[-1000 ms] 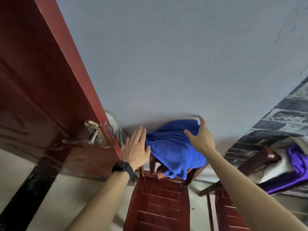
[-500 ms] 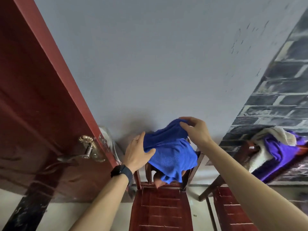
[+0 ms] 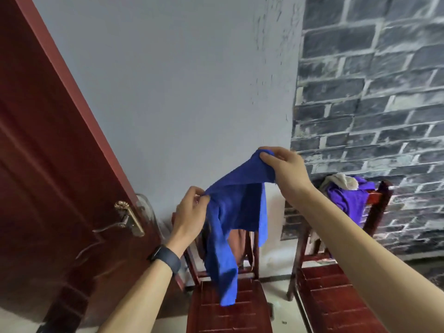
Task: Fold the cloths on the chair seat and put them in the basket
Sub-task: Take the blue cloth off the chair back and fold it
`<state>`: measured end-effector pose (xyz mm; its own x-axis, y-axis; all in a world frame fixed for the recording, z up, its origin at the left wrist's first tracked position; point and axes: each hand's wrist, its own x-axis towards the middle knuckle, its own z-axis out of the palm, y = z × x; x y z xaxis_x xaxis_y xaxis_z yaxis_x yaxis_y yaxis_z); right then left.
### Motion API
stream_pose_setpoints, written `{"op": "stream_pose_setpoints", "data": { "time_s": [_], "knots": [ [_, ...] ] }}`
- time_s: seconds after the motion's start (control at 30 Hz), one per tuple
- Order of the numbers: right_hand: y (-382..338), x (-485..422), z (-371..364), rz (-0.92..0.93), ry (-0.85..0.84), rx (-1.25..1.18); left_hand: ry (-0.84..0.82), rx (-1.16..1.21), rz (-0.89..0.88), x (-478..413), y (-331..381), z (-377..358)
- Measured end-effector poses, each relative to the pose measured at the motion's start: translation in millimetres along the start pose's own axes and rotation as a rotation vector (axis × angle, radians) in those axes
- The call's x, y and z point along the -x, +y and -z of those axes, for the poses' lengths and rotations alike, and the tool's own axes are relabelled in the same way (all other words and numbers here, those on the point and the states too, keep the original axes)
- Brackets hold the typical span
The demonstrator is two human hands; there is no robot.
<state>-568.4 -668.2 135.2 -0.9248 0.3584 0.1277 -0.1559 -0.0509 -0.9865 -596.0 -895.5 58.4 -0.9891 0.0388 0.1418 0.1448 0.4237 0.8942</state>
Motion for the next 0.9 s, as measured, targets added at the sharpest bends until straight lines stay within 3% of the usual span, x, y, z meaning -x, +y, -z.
{"op": "stream_pose_setpoints", "data": {
  "time_s": [0.1,0.27,0.43,0.5,0.63,0.77,0.9],
  "knots": [
    [13,26,23,-0.074,-0.011,-0.01,-0.042,0.037,0.038,30,16,5],
    [27,61,28,-0.17,-0.099,0.031,-0.4,-0.077,0.073,74,27,-4],
    [46,87,18,-0.27,-0.23,0.029,-0.215,-0.386,-0.248,95,42,-22],
    [52,95,20,-0.287,-0.246,0.025,-0.182,-0.452,-0.295,97,41,-22],
    [77,112,43,-0.229,-0.335,0.101,-0.172,-0.205,-0.256,99,35,-14],
    [124,143,52,-0.209,-0.447,0.592,-0.2,-0.022,-0.173,109,32,-11],
    [161,162,51,-0.133,-0.394,0.759,-0.22,0.026,-0.124,118,17,-6]
  ]
}}
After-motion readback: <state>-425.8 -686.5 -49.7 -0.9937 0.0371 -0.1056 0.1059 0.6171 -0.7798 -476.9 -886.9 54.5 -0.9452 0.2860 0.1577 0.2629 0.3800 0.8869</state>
